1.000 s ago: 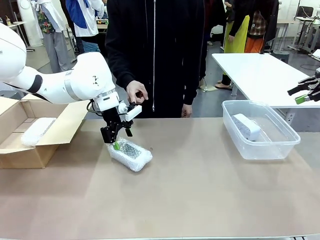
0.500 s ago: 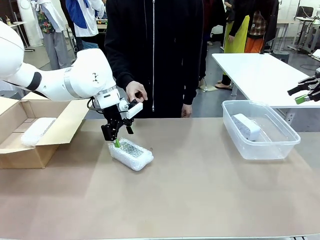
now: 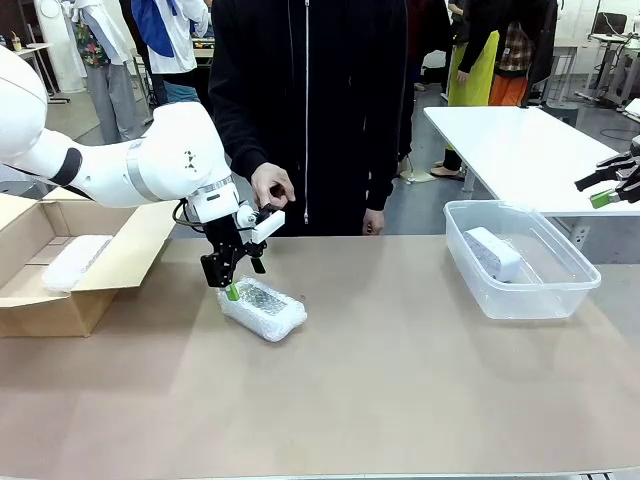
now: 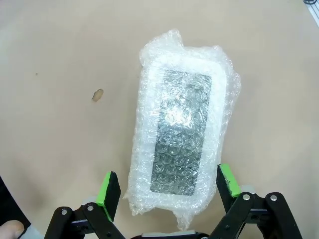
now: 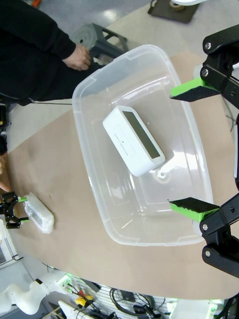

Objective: Separate and place wrapped and unwrapped clocks.
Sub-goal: Pick up the Digital clock indicated by the person.

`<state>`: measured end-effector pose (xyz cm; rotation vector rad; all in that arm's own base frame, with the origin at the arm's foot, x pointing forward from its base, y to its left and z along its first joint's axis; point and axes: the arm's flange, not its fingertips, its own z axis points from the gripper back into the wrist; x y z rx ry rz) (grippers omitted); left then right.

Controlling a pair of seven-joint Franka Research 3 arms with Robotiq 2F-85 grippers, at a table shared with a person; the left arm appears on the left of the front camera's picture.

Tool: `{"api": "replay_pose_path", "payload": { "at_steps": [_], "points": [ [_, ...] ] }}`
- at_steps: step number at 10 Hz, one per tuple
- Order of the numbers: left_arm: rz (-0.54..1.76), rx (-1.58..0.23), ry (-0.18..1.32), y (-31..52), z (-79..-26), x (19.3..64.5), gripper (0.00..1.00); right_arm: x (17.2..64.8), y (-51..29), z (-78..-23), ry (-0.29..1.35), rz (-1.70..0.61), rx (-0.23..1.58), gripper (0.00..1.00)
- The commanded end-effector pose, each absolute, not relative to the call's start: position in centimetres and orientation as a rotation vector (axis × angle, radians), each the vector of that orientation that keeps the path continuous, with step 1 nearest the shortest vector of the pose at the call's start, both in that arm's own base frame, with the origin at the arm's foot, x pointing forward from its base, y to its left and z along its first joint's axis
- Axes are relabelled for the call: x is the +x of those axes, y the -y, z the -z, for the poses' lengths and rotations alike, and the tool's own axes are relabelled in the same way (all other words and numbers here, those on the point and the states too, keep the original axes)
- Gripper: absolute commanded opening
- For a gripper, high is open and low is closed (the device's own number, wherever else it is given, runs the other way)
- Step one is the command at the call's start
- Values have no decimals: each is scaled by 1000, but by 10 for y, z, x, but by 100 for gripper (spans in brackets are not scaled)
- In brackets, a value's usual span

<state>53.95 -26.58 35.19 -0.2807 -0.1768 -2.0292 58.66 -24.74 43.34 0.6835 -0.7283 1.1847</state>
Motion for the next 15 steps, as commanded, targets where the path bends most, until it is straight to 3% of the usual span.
{"api": "replay_pose_path", "payload": {
  "at_steps": [1, 15],
  "points": [
    [2029, -281, 178, 266, -353, 541, 100, 586, 246, -433, 731, -1183, 682, 100],
    [2082, -276, 106, 277, -343, 522, 100, 586, 246, -433, 731, -1183, 682, 100]
  ]
}}
